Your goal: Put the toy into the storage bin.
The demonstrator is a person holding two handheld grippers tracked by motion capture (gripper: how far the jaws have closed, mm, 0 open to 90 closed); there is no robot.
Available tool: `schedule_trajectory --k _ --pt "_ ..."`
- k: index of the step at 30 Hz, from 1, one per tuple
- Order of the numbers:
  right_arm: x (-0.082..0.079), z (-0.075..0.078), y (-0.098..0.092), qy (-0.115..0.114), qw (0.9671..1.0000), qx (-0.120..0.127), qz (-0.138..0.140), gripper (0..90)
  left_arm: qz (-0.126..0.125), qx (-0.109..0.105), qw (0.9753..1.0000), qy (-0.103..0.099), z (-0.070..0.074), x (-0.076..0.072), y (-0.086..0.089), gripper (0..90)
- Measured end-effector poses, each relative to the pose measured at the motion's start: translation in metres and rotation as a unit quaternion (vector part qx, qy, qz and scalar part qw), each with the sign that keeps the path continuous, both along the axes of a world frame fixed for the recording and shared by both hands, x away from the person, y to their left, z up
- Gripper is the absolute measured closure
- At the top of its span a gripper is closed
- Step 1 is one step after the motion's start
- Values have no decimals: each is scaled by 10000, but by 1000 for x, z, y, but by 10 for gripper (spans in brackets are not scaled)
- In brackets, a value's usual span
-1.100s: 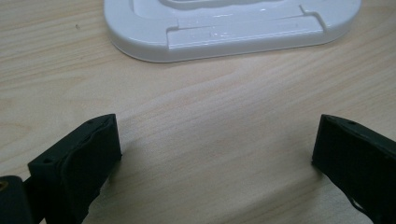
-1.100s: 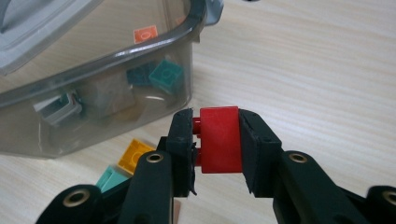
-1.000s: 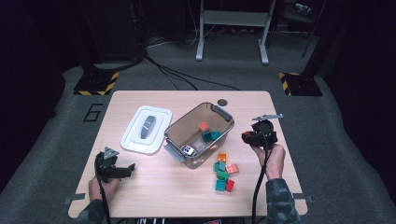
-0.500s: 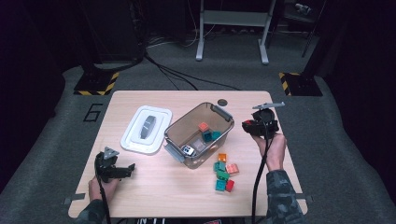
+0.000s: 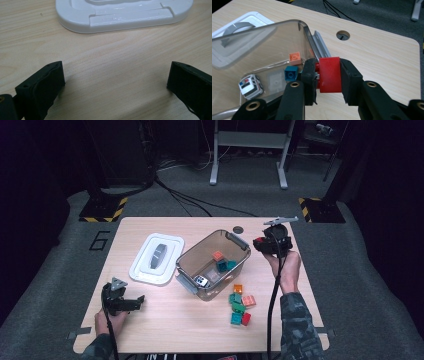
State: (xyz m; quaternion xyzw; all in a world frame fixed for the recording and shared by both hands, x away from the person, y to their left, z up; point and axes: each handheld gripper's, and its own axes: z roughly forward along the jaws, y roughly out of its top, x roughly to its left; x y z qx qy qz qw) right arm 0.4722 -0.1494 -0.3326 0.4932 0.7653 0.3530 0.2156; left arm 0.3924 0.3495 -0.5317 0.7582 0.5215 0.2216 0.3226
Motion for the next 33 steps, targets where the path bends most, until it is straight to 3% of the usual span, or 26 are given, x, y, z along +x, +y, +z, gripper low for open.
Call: schedule_trajectory --k 7,14,24,32,33 --pt "8 0 20 54 9998 -39 204 677 1 -2 10000 -2 0 0 0 8" --pt "15 -12 34 225 9990 -70 379 677 -1 -1 10000 0 0 0 0 8" --pt "25 -30 46 493 9975 -227 443 676 3 -6 10000 -2 0 0 0 8" --pt "27 -41 46 849 9950 -338 395 665 -11 2 10000 15 0 0 0 8" --pt "27 -42 47 807 9954 -335 383 642 -10 3 10000 16 0 0 0 8"
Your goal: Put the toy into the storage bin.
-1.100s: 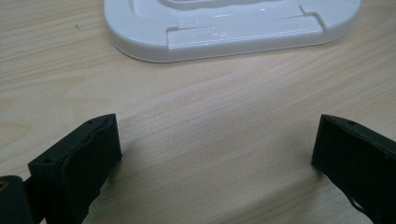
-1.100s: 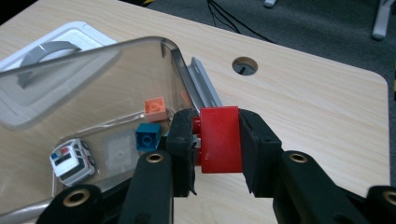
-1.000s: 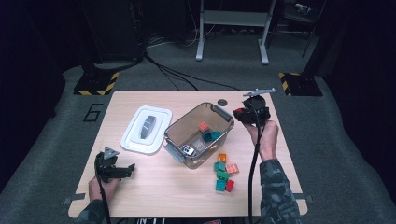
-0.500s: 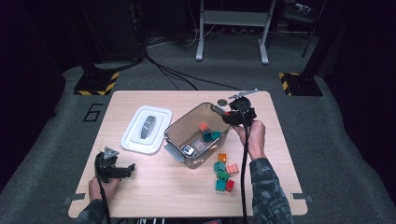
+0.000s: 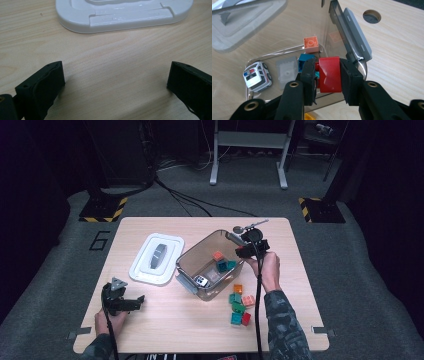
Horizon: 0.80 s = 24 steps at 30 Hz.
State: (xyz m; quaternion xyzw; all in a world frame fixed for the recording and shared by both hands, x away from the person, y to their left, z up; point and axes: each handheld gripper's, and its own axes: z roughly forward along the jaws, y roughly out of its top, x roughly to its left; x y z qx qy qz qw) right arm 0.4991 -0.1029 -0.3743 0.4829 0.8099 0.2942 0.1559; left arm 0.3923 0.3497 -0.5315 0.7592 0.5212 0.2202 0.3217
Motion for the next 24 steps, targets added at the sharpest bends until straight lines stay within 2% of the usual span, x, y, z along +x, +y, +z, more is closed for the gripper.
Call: schedule_trajectory --k 2,3,5,11,14,18,24 --pt "-1 0 0 84 10000 0 -31 575 8 -4 10000 -17 0 0 0 8" --pt "-2 0 -1 56 10000 27 -38 568 9 -5 10000 -17 0 0 0 8" --pt "-5 2 -2 64 10000 65 -21 485 10 -6 10000 -17 0 0 0 8" --pt "-21 6 -9 -164 9995 267 -14 265 12 -7 10000 -22 0 0 0 8" --pt "-32 5 -14 -208 9992 332 -45 181 9 -4 10000 -18 0 0 0 8" --pt "-48 -2 -23 -262 9987 427 -39 145 10 -6 10000 -17 0 0 0 8" --pt "-71 -22 -36 -152 9988 445 -109 112 2 0 10000 5 0 0 0 8"
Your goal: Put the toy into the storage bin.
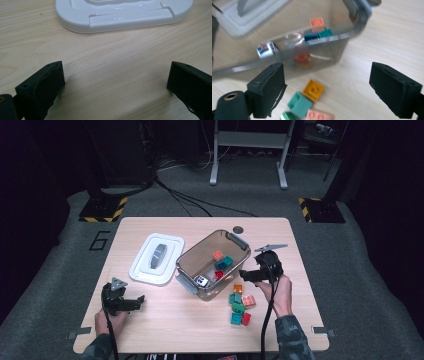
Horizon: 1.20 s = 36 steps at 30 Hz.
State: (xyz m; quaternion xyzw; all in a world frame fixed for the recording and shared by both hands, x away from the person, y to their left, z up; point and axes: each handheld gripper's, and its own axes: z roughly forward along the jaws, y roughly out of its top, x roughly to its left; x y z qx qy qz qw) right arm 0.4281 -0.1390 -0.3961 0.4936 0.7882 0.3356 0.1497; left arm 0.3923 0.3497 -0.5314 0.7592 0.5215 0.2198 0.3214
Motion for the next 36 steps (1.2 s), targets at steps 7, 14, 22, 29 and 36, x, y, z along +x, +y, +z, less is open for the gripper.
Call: schedule_trajectory --k 7,14,22,29,36 --pt "-27 -27 -6 254 9997 -5 -44 83 7 -2 10000 -22 0 0 0 8" --pt "-51 -52 -8 465 9989 -36 61 44 7 -4 10000 -23 0 0 0 8" --pt "-68 -71 -6 540 9985 -13 76 58 7 -5 10000 -22 0 0 0 8" --pt "-75 -85 0 655 9978 -108 49 98 -2 -6 10000 -4 0 0 0 8" --pt "-80 -94 1 790 9964 -293 -42 149 3 -3 10000 -15 0 0 0 8"
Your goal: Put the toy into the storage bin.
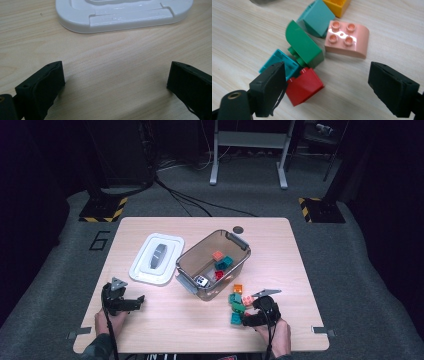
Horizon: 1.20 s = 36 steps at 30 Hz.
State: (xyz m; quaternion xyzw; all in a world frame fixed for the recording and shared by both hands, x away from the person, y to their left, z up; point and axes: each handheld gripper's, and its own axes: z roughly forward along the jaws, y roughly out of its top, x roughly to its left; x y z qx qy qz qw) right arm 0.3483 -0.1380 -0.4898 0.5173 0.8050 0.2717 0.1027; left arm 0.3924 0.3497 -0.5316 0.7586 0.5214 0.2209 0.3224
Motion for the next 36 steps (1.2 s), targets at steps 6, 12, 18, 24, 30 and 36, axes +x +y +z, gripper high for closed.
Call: schedule_trajectory --k 6,12,18,24,30,36 --pt "-3 0 -12 -33 9998 -100 -141 197 6 -4 10000 -7 0 0 0 8" --pt "-4 1 -25 -53 9994 -127 -326 246 7 -5 10000 -9 0 0 0 8" --pt "-5 2 -16 -161 9998 -77 -69 420 6 -5 10000 -8 0 0 0 8" --pt "-1 -2 -10 -66 9999 -110 24 654 4 -3 10000 -8 0 0 0 8" --pt "-1 -1 -12 -117 9998 -146 1 677 4 -1 10000 -8 0 0 0 8" --pt "0 5 -18 -136 9998 73 -94 678 -5 26 10000 -9 0 0 0 7"
